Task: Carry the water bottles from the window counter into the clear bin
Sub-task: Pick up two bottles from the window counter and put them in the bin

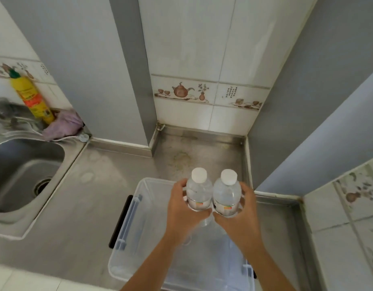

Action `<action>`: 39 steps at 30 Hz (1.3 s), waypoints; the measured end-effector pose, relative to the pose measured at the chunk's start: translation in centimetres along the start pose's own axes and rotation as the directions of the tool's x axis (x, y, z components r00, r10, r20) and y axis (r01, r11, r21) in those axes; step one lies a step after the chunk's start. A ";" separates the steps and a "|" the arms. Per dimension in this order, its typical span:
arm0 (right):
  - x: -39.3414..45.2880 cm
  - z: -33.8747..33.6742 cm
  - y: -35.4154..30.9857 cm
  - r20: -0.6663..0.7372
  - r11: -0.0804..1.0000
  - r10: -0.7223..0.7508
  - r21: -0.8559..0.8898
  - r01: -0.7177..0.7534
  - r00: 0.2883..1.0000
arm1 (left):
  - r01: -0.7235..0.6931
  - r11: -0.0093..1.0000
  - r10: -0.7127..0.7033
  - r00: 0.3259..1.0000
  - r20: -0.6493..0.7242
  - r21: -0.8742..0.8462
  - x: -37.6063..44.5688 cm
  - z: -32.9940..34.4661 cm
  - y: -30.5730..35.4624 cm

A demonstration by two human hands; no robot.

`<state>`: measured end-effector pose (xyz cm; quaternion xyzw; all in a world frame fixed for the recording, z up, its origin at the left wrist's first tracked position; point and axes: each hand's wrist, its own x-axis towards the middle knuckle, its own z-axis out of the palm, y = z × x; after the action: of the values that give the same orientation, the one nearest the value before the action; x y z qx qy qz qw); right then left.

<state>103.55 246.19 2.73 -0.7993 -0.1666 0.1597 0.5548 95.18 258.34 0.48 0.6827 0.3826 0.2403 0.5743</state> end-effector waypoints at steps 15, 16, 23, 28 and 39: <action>1.1 -0.3 2.2 -0.151 0.963 -0.060 -0.268 0.018 0.987 | -0.146 0.978 0.139 0.989 0.056 0.146 1.5 0.5 -1.4; 1.1 -0.3 2.1 -0.153 0.960 -0.066 -0.281 0.021 0.986 | -0.156 0.978 0.150 0.987 0.055 0.140 1.5 0.5 -1.3; 1.1 -0.2 2.2 -0.143 0.962 -0.024 -0.272 -0.016 0.989 | -0.163 0.983 0.155 0.984 0.092 0.080 1.5 1.0 -1.2; 0.9 -0.2 2.4 -0.160 0.958 -0.003 -0.284 -0.043 0.987 | -0.154 0.986 0.137 0.970 0.201 0.070 1.8 0.8 -0.8; -1.9 -1.1 0.8 -0.107 0.879 -0.042 -0.477 -0.014 0.993 | -0.205 0.971 0.163 0.945 0.282 0.127 1.6 -0.4 -1.0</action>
<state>102.44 244.15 2.46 -0.9179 -0.1746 0.0639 0.3506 95.57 259.85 -0.63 0.7842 0.2527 0.1673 0.5414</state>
